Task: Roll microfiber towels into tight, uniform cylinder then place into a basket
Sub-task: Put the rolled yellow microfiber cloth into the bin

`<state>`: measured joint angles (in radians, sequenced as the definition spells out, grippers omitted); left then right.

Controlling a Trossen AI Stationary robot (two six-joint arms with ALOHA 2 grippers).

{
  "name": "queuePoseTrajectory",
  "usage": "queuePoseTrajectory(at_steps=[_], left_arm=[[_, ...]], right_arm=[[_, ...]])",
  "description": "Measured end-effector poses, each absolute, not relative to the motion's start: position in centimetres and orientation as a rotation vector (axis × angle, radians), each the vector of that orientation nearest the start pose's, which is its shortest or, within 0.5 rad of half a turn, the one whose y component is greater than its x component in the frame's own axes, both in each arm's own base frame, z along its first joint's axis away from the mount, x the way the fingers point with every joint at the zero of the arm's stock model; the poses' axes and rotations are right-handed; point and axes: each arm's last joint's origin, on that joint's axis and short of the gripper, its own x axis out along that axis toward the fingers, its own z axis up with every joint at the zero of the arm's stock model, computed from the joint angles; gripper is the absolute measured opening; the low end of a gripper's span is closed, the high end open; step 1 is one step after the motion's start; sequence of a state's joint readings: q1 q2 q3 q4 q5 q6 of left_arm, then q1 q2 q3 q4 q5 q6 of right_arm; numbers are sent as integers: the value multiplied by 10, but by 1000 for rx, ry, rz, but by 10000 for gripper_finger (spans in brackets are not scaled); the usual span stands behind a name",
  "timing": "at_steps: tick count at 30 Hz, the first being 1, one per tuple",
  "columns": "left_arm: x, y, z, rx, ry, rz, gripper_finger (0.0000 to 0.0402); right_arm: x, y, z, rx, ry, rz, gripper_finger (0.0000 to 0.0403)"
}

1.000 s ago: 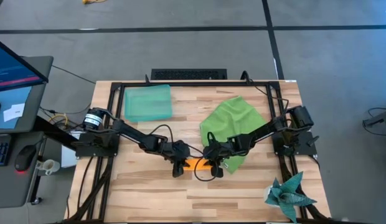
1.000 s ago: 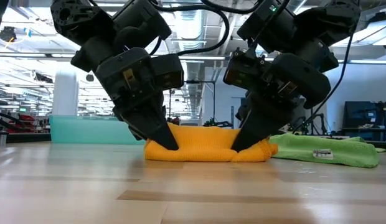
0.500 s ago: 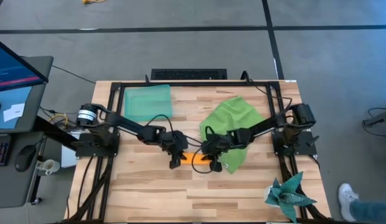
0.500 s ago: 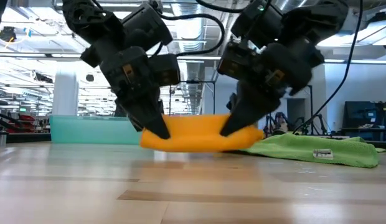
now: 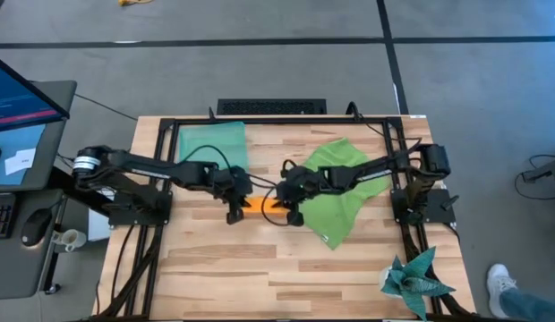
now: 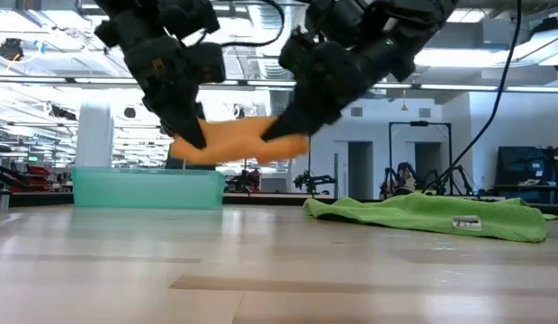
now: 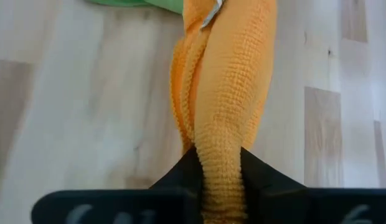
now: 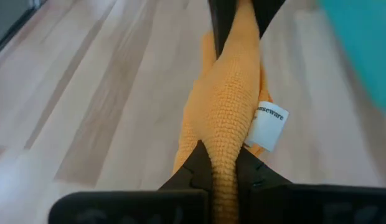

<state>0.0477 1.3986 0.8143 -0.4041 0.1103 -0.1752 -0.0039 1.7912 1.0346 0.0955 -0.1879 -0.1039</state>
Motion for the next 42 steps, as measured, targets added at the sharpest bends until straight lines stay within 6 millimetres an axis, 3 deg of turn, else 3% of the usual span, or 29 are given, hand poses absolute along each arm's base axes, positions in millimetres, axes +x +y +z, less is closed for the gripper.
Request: queuePoseTrajectory(at_steps=[5,12,23,30,36,42], left_arm=[[248,26,216,-236,958,131,30],[231,49,226,-249,967,207,29],[191,78,238,-289,1029,371,29],[167,99,244,-301,1041,533,27],[157,113,246,-269,1045,700,28],[151,124,243,-233,1095,742,27]], right_arm=[[382,-17,194,-38,589,159,32],[402,-43,208,-78,534,116,32],[453,-87,201,-123,598,122,32],[482,-117,208,-179,572,135,32],[499,-153,203,-173,541,133,32],[514,-168,191,-155,531,155,32]])
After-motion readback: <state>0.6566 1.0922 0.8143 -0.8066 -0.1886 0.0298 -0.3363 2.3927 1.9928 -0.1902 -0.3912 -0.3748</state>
